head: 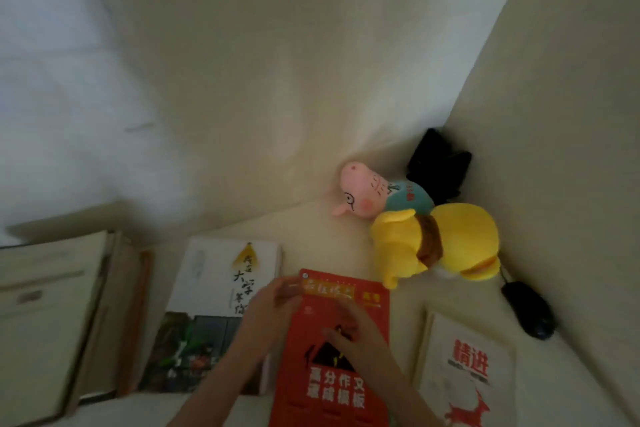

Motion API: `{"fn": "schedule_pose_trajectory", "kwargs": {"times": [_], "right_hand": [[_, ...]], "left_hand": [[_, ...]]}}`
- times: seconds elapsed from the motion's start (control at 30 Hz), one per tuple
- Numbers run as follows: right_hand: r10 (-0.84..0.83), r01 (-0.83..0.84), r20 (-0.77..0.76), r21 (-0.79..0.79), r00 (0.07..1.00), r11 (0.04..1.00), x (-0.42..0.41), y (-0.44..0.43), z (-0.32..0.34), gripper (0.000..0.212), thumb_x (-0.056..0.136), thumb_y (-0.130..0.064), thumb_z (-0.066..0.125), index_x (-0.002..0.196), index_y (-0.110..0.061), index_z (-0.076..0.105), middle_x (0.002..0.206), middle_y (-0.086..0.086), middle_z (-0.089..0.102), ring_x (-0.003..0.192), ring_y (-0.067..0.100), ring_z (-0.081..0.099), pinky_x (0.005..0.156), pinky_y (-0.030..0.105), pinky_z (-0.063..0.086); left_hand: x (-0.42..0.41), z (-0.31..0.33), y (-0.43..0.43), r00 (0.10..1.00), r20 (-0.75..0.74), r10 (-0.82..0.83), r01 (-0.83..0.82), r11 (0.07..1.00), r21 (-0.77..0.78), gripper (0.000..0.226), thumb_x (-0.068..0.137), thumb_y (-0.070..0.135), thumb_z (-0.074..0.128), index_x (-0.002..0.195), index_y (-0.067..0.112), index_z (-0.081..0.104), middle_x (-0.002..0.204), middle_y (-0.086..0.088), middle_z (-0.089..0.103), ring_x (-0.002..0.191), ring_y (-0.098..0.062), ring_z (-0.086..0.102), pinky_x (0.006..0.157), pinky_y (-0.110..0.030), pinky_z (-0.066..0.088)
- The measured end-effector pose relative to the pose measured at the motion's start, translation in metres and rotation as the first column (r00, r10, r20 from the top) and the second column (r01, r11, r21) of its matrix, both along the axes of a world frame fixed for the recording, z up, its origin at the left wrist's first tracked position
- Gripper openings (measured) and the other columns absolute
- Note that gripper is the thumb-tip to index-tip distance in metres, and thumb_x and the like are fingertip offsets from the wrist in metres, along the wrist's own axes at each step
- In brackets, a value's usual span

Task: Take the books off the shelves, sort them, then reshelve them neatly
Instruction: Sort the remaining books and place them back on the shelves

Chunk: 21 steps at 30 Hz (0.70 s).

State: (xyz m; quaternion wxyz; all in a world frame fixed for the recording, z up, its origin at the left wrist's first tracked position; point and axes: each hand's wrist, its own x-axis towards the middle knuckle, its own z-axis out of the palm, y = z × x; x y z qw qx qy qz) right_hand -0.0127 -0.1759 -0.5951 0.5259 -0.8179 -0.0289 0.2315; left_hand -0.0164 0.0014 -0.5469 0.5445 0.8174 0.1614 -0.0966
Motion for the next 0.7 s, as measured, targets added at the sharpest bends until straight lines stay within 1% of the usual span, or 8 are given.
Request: {"fn": "schedule_pose_trajectory", "kwargs": {"times": [0.07, 0.13, 0.3, 0.37, 0.47, 0.53, 0.6, 0.7], "right_hand": [[0.091, -0.090, -0.032, 0.034, 0.995, 0.995, 0.005, 0.036, 0.006, 0.042, 0.086, -0.019, 0.071, 0.117, -0.038, 0.050, 0.125, -0.004, 0.057, 0.115, 0.010, 0.056, 0.100, 0.028, 0.047], [0.161, -0.157, -0.058, 0.067, 0.985, 0.985, 0.008, 0.075, 0.014, 0.037, 0.088, -0.021, 0.069, 0.117, -0.035, 0.051, 0.121, -0.005, 0.057, 0.109, 0.011, 0.057, 0.092, 0.024, 0.050], [0.325, -0.317, -0.077, 0.100, 0.943, 0.943, -0.002, 0.185, 0.038, 0.040, 0.092, -0.035, 0.062, 0.128, -0.023, 0.052, 0.125, -0.007, 0.054, 0.097, -0.001, 0.057, 0.073, 0.007, 0.047], [0.375, -0.363, -0.122, 0.105, 0.919, 0.926, -0.013, 0.228, 0.041, 0.046, 0.094, -0.035, 0.059, 0.135, -0.018, 0.047, 0.132, -0.004, 0.050, 0.103, 0.002, 0.056, 0.073, 0.004, 0.046], [0.394, -0.379, -0.211, 0.107, 0.895, 0.919, -0.032, 0.280, 0.044, 0.069, 0.089, -0.048, 0.060, 0.146, -0.019, 0.033, 0.146, -0.002, 0.040, 0.124, 0.017, 0.049, 0.093, 0.023, 0.048], [0.366, -0.333, -0.274, 0.160, 0.889, 0.929, -0.042, 0.304, 0.044, 0.074, 0.085, -0.049, 0.064, 0.145, -0.021, 0.031, 0.143, -0.001, 0.042, 0.124, 0.019, 0.048, 0.098, 0.030, 0.046], [0.309, -0.250, -0.307, 0.216, 0.900, 0.944, -0.049, 0.320, 0.045, 0.066, 0.083, -0.040, 0.071, 0.136, -0.021, 0.036, 0.132, -0.002, 0.050, 0.119, 0.017, 0.052, 0.098, 0.031, 0.048], [0.206, -0.156, -0.295, 0.185, 0.933, 0.970, -0.054, 0.334, 0.040, 0.080, 0.076, -0.031, 0.079, 0.137, -0.011, 0.031, 0.134, 0.005, 0.051, 0.117, 0.020, 0.055, 0.097, 0.037, 0.051]], "left_hand": [[-0.016, 0.017, 0.043, 0.993, 0.047, 0.111, -0.112, 0.994, 0.019, 0.028, 0.092, 0.005, 0.057, 0.112, 0.026, 0.056, 0.098, 0.015, 0.066, 0.091, 0.004, 0.060, 0.080, -0.011, 0.050], [-0.035, 0.038, 0.083, 0.971, 0.108, 0.213, -0.216, 0.976, 0.014, 0.030, 0.092, 0.005, 0.057, 0.111, 0.027, 0.056, 0.100, 0.016, 0.066, 0.094, 0.004, 0.060, 0.084, -0.012, 0.048], [-0.088, 0.076, 0.188, 0.853, 0.296, 0.429, -0.472, 0.877, 0.089, 0.028, 0.090, 0.003, 0.059, 0.109, 0.025, 0.060, 0.098, 0.015, 0.065, 0.085, 0.008, 0.061, 0.080, -0.006, 0.044], [-0.108, 0.078, 0.227, 0.829, 0.321, 0.459, -0.513, 0.851, 0.108, 0.030, 0.089, 0.001, 0.059, 0.107, 0.025, 0.059, 0.099, 0.015, 0.065, 0.085, 0.013, 0.061, 0.076, -0.004, 0.044], [-0.133, 0.067, 0.272, 0.806, 0.247, 0.538, -0.575, 0.811, 0.110, 0.031, 0.090, 0.003, 0.059, 0.105, 0.030, 0.057, 0.101, 0.012, 0.064, 0.091, 0.002, 0.062, 0.087, -0.021, 0.048], [-0.145, 0.053, 0.294, 0.798, 0.189, 0.573, -0.601, 0.782, 0.166, 0.031, 0.090, 0.005, 0.060, 0.114, 0.024, 0.056, 0.112, 0.002, 0.062, 0.104, -0.015, 0.059, 0.093, -0.033, 0.045], [-0.151, 0.043, 0.309, 0.804, 0.143, 0.578, -0.593, 0.762, 0.260, 0.036, 0.090, 0.008, 0.060, 0.125, 0.016, 0.055, 0.124, -0.007, 0.057, 0.111, -0.022, 0.053, 0.091, -0.030, 0.039], [-0.153, 0.036, 0.324, 0.833, 0.050, 0.551, -0.533, 0.775, 0.340, 0.046, 0.092, 0.014, 0.058, 0.136, 0.011, 0.045, 0.134, -0.011, 0.050, 0.116, -0.025, 0.049, 0.093, -0.033, 0.037]]}}
